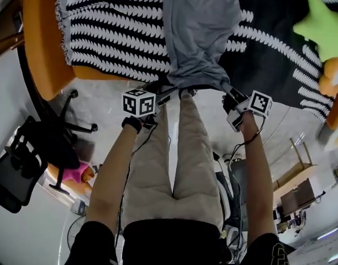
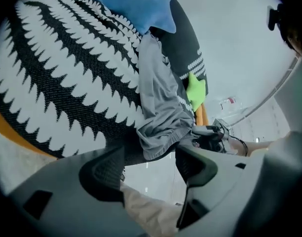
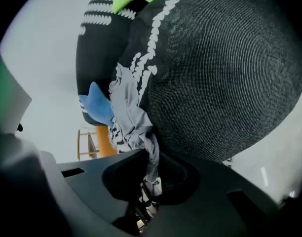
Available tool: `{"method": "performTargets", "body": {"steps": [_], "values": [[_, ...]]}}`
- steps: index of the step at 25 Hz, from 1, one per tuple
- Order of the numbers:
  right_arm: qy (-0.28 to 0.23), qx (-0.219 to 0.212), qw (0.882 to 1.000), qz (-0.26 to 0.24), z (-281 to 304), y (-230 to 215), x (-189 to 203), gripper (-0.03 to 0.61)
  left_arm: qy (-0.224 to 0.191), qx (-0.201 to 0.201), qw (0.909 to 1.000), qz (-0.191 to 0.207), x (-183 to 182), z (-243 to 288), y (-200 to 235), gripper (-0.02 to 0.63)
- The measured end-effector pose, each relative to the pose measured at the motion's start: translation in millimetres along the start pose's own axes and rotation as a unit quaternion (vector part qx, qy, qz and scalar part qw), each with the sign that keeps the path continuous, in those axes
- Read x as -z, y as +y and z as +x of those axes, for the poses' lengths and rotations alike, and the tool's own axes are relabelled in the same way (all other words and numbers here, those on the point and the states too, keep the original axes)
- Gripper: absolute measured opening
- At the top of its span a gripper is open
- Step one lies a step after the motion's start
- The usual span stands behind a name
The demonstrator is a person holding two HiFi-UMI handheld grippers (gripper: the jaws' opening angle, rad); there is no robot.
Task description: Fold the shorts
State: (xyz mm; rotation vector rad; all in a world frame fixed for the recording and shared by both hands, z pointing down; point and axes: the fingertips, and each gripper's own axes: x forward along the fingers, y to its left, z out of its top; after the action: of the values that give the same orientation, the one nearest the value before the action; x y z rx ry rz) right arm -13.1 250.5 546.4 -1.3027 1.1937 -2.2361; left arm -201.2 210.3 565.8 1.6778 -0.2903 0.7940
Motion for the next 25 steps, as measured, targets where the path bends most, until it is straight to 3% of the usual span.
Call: {"method": "performTargets", "body": {"steps": [5,9,11,14,16,20,25], "values": [[0.009,0.082,0.992,-0.093,-6,-26,-22,0.064,0.001,-0.005,0.9999,-0.011,-6,34,-20,0.325],[0.038,0.118,0.976,-0.177,1,-35,-23,0.066,0.003,-0.056,0.9984,-0.001,-5,59,-12,0.318],[0.041,0.122,0.974,-0.188,3,-37,-24,0.066,-0.010,-0.089,0.9960,0.003,-6,61,-4,0.236],[0.035,0.115,0.976,-0.184,2,-36,-26,0.066,-0.024,-0.100,0.9946,0.013,-12,58,-11,0.070],[0.030,0.109,0.978,-0.178,-1,-34,-26,0.066,-0.023,-0.093,0.9954,0.006,-15,56,-16,0.052],[0.042,0.102,0.981,-0.157,-9,-20,-21,0.066,0.001,-0.046,0.9975,-0.054,-21,32,-33,0.051],[0.055,0.106,0.985,-0.129,-11,7,-28,0.066,0.051,0.018,0.9896,-0.133,-36,9,-54,0.049]]}}
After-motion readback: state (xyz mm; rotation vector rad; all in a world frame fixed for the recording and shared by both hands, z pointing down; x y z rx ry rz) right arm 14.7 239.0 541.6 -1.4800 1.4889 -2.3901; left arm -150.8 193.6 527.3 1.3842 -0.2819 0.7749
